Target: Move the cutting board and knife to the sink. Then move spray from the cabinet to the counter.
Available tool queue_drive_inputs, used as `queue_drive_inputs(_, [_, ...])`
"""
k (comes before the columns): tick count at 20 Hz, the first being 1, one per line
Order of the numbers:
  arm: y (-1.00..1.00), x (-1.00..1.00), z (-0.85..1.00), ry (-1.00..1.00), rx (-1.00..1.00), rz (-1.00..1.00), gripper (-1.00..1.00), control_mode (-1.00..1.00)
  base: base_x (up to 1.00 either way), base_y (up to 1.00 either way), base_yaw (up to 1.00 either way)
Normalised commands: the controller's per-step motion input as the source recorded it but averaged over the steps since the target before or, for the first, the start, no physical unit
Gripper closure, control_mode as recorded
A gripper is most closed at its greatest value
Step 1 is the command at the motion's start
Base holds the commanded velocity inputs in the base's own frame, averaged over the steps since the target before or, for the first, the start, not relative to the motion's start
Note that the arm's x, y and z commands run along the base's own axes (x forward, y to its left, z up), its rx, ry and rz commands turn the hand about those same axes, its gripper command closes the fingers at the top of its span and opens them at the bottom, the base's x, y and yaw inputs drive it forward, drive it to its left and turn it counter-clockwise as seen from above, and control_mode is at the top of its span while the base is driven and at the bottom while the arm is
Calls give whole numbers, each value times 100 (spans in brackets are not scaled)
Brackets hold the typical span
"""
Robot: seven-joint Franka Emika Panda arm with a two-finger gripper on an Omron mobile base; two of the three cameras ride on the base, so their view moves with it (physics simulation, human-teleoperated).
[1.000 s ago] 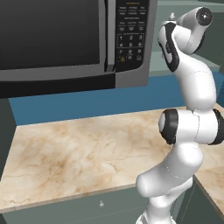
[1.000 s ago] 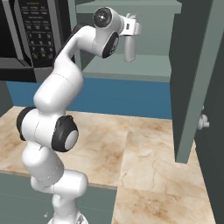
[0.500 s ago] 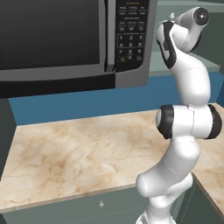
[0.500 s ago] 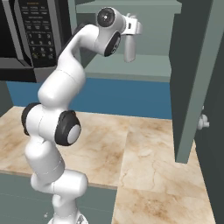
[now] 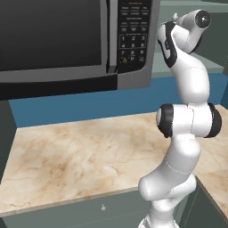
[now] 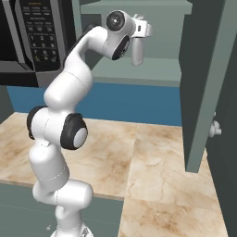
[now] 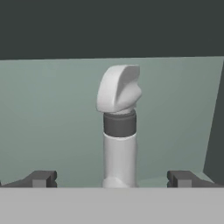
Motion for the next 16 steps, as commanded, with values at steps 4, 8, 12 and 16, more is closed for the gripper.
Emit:
queue_drive_inputs(4, [-2,23,0,0,0,1,-100,-100,0,0,0])
queue_drive_inputs(8, [-5,23,0,0,0,1,-100,-100,0,0,0])
queue_drive_inputs(12, [-9,21,0,0,0,1,-100,-100,0,0,0])
queue_drive_inputs(16, [-12,18,0,0,0,1,-100,-100,0,0,0])
